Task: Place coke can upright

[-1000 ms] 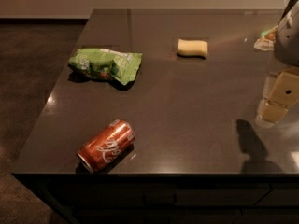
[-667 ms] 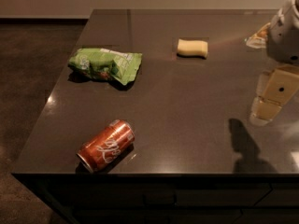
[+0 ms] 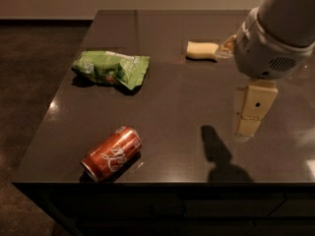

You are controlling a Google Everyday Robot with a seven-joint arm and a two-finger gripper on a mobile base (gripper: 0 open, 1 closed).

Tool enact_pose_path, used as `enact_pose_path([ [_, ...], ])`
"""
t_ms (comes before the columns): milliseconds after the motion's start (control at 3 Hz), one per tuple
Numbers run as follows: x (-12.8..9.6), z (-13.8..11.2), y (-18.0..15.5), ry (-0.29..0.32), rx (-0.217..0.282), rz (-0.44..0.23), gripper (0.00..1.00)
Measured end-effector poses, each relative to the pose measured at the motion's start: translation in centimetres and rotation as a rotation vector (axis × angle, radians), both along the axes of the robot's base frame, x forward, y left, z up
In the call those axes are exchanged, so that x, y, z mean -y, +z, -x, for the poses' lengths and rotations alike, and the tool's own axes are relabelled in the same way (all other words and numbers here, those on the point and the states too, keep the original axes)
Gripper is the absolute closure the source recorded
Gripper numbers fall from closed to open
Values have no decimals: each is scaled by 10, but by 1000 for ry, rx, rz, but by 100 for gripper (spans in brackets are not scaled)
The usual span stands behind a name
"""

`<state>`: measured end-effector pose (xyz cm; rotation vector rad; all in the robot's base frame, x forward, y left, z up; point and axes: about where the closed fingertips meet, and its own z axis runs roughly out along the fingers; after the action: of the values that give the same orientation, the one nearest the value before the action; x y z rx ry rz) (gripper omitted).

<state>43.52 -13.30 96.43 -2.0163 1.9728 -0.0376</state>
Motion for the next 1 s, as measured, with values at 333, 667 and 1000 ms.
enact_pose_path([
  [333,-38,8,-14,125,-10,9,0],
  [667,-77,16,-25,249,-11,14,0],
  [1000,-121,24,-38,393,-2,29,0],
])
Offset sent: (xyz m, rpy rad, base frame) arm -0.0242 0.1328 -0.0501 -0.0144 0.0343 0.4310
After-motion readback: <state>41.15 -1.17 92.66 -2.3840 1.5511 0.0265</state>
